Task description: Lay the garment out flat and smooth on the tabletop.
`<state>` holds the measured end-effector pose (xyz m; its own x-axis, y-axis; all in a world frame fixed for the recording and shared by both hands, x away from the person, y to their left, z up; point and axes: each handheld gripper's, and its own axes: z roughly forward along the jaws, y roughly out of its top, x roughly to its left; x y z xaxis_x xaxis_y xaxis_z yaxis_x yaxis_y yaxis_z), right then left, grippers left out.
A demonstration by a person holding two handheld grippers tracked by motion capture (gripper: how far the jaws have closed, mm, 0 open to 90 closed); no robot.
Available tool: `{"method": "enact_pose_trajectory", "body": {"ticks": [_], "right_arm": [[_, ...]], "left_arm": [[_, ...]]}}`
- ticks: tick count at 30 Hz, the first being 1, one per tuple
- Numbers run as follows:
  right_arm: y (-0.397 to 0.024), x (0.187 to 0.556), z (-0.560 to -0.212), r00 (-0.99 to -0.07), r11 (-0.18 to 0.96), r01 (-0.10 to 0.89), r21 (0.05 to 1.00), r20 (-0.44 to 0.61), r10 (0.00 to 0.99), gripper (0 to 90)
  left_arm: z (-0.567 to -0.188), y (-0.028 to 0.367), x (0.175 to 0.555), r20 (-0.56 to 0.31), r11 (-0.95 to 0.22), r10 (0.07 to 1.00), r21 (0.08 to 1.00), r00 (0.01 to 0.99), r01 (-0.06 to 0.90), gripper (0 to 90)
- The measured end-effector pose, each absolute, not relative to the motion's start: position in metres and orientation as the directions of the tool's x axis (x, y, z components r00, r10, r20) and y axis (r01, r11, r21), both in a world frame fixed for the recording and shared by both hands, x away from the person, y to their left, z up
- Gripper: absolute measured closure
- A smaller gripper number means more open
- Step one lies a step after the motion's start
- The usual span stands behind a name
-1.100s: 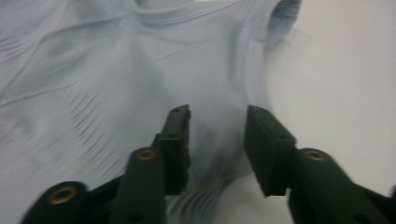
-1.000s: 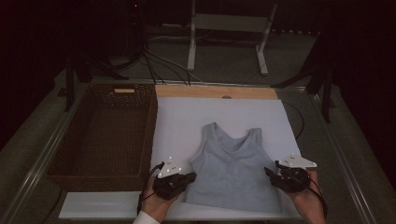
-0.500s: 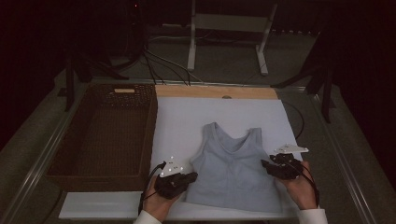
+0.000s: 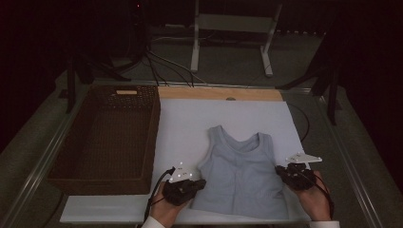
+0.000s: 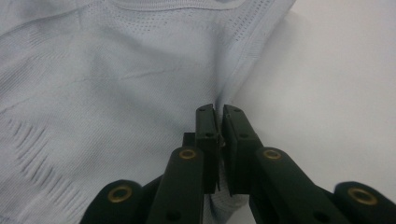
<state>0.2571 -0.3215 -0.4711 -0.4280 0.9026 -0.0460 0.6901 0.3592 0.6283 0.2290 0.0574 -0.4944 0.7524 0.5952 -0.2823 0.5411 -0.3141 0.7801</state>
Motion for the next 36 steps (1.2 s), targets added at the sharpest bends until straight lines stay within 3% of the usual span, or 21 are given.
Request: {"method": "enact_pose_trajectory", "body": {"ticks": [19, 29, 36], "right_arm": [[-0.328, 0.233, -0.464, -0.458, 0.381, 0.688, 0.617, -0.038, 0.888, 85.2], [-0.327, 0.24, -0.468, -0.455, 0.382, 0.687, 0.618, -0.043, 0.889, 84.5], [-0.327, 0.241, -0.469, -0.445, 0.378, 0.687, 0.621, -0.052, 0.894, 84.4]], "left_arm": [[-0.489, 0.06, 0.203, -0.325, -0.319, 0.535, 0.777, 0.78, 0.542, 87.9], [-0.474, 0.069, 0.217, -0.296, -0.253, 0.581, 0.819, 0.758, 0.515, 55.3], [-0.468, 0.068, 0.23, -0.273, -0.212, 0.625, 0.842, 0.731, 0.496, 39.2]]}}
